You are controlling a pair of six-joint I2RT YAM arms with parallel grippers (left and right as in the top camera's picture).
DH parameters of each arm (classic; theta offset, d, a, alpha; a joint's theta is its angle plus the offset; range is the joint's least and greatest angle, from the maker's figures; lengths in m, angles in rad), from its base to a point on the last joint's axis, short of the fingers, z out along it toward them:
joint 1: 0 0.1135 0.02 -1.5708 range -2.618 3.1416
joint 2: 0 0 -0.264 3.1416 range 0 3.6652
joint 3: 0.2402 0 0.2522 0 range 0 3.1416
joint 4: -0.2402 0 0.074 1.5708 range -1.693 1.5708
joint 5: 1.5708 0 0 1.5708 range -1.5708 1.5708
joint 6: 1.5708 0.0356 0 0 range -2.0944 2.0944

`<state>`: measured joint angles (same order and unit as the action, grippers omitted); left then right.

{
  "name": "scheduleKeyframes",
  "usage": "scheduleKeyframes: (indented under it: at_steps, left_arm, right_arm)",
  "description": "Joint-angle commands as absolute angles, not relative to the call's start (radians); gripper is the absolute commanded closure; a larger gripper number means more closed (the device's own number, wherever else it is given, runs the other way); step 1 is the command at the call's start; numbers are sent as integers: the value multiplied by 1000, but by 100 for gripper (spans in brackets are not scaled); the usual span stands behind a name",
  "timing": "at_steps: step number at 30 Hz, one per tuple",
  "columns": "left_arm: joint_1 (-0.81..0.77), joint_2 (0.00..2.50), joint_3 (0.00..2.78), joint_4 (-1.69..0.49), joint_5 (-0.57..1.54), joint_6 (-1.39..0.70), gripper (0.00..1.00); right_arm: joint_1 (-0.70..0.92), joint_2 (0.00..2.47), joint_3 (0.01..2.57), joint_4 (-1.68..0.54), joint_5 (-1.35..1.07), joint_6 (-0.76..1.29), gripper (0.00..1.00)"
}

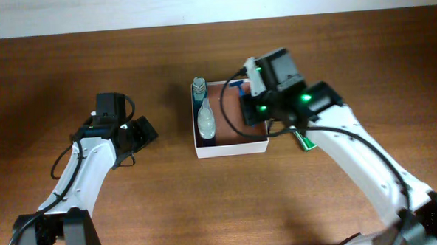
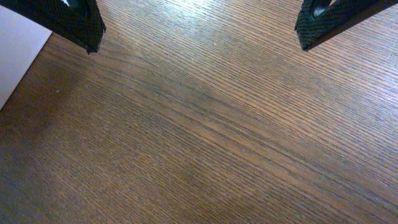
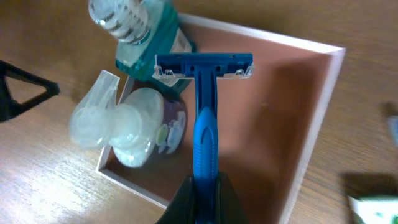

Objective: Pack container
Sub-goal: 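Carry the razor into the pink box and release it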

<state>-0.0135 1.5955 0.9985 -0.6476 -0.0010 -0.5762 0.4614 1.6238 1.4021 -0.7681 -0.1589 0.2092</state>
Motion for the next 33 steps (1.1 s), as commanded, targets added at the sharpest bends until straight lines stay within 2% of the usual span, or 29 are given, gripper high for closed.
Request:
scheduleKeyframes:
  at_steps: [1, 17, 19, 20, 21, 22, 27, 33]
  left_arm:
    - [-12, 1599, 995, -648, -7, -571, 1]
    - [-12, 1599, 995, -648, -7, -571, 0]
    - [-12, 1599, 995, -648, -7, -571, 0]
    - [-12, 1599, 995, -648, -7, -571, 0]
    - [-12, 1599, 995, -648, -7, -571, 0]
    - [-12, 1599, 995, -648, -7, -571, 0]
    - [-12, 1599, 995, -648, -7, -571, 0]
    - [-12, 1599, 995, -648, -7, -571, 1]
  right_arm:
    - [479, 1697, 1401, -743, -133, 239, 96]
    - [478, 1904, 1401, -661, -56, 268, 96]
    - [477, 1905, 1401, -660, -56, 267, 87]
    - [477, 1905, 1401, -661, -56, 267, 77]
    - [477, 1905, 1401, -661, -56, 267, 71]
    - [477, 1905, 1401, -664, -56, 267, 68]
    - [470, 1873, 1405, -713, -57, 241, 61]
    - [419, 1659, 1459, -888, -54, 147, 59]
